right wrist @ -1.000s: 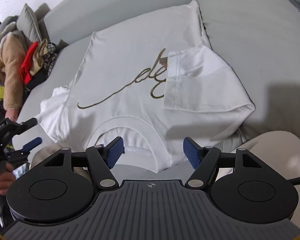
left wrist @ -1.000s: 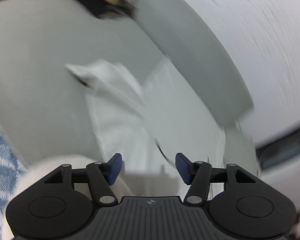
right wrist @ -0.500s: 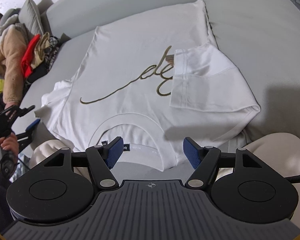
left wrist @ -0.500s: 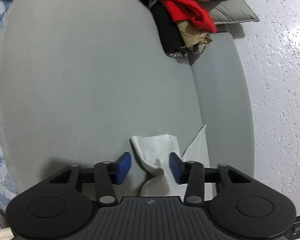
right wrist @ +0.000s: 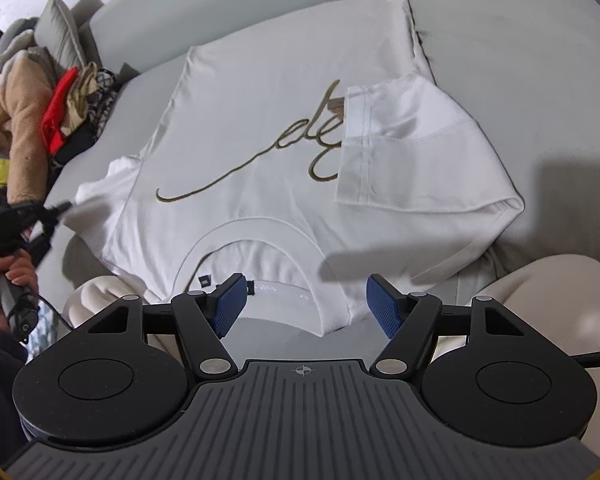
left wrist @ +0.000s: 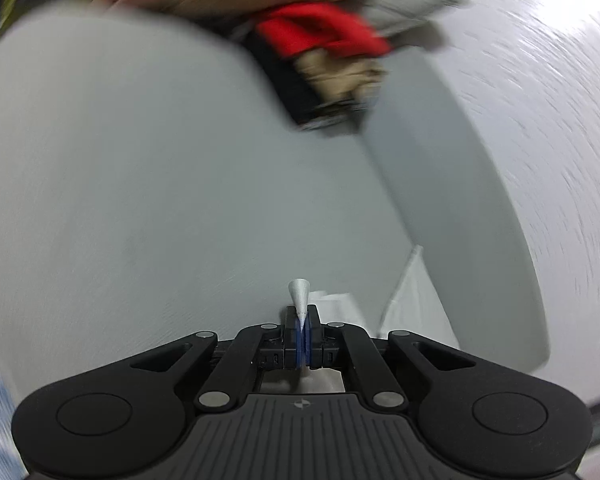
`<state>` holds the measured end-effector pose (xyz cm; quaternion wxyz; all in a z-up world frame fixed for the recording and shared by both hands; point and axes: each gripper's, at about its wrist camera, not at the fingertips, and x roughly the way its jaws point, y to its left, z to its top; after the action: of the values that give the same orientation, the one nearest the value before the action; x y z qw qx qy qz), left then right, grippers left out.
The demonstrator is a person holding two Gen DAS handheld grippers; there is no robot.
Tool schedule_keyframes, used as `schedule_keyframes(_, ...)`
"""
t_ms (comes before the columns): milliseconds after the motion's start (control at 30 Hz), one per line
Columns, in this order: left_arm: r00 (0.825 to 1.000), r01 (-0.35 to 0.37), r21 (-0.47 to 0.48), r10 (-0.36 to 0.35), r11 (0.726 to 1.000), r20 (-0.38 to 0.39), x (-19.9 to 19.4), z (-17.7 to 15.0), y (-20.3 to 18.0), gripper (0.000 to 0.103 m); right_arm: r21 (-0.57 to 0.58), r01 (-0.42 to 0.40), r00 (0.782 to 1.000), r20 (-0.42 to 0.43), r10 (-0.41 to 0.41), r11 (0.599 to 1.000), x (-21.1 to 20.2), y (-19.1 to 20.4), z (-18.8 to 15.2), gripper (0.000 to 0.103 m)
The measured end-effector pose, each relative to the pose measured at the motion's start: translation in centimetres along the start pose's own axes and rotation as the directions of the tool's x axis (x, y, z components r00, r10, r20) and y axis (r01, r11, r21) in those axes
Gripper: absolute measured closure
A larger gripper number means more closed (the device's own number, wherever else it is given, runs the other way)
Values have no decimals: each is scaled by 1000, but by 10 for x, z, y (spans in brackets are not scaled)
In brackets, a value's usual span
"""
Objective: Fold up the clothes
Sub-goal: 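Move the left gripper to the opposite side edge and close on it, then fold the held edge toward the print and open the left gripper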
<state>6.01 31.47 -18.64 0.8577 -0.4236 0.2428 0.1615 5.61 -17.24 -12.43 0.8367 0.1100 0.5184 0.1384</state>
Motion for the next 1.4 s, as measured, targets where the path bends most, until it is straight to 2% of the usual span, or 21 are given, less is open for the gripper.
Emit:
schedule_keyframes(100,999,3,258,-16,966,48,-8,-7,-46,102,5,-4,1000,-5,4,1000,2,-3,0,31)
schedule_keyframes(167,997,19,452,-50,892,57,-12,-28,-83,102,10,-4,1000,-8,4,1000,2,-5,-1,31)
schedule_keyframes(233,995,31,628,-86,778,58,-16,-50,-119,102,21,-5,1000,-9,6,1000,3,-8,-1,31)
schedule_keyframes(267,995,43,709,-91,703,31,-16,-68,-134,102,26,-6,1000,-10,6,1000,3,-10,-1,31)
schedule_keyframes(367,996,88,891,-53,445,-72,-12,-125,-174,102,46,-9,1000,-13,10,999,3,-14,-2,31)
schedule_keyframes(433,983,150,925,45,349,-176,-2,-155,-180,101,54,-13,1000,-11,14,998,3,-16,-2,31)
schedule_keyframes(500,951,223,939,152,262,-269,7,-185,-185,93,63,-19,1000,-11,19,998,2,-18,-3,31)
schedule_keyframes(533,929,258,933,201,250,-311,10,-193,-185,84,67,-20,1000,-12,21,998,2,-19,-3,31)
schedule_keyframes(567,916,272,927,225,257,-331,8,-198,-184,81,71,-21,1000,-13,22,997,1,-20,-3,31)
schedule_keyframes(633,929,242,920,201,309,-312,-2,-189,-182,52,86,-30,999,-12,31,996,1,-24,-4,31)
schedule_keyframes(667,937,221,903,177,368,-301,-8,-176,-180,46,98,-37,999,-11,38,995,1,-27,-4,31)
schedule_keyframes(733,952,192,807,95,558,-292,-28,-143,-170,33,126,-58,998,2,59,990,-2,-31,-3,31)
schedule_keyframes(833,970,141,493,-21,858,-241,-50,-81,-127,31,182,-100,995,39,94,978,-7,-41,-2,31)
schedule_keyframes(867,976,99,367,-17,925,-219,-53,-64,-108,35,201,-114,993,53,106,973,-9,-45,-2,31)
schedule_keyframes(900,979,50,263,5,963,-203,-53,-53,-88,45,220,-125,992,64,113,968,-10,-49,-1,31)
schedule_keyframes(967,972,-21,181,63,983,-228,-45,-44,-58,55,251,-126,991,72,111,960,-10,-55,-1,31)
schedule_keyframes(1033,956,-26,141,66,990,-285,-34,-48,-38,59,277,-127,991,69,112,952,-9,-60,-3,31)
schedule_keyframes(1167,930,43,120,4,992,-367,-15,-62,-27,59,298,-125,992,63,111,946,-9,-66,-8,31)
schedule_keyframes(1300,925,67,106,-22,992,-378,-6,-67,-26,63,290,-118,993,49,108,950,-9,-66,-13,31)
schedule_keyframes(1333,924,71,102,-27,992,-381,-6,-67,-26,80,286,-116,993,49,106,951,-9,-66,-15,31)
schedule_keyframes(1400,926,84,117,-34,990,-375,-9,-66,-28,103,282,-113,994,46,104,953,-9,-65,-16,31)
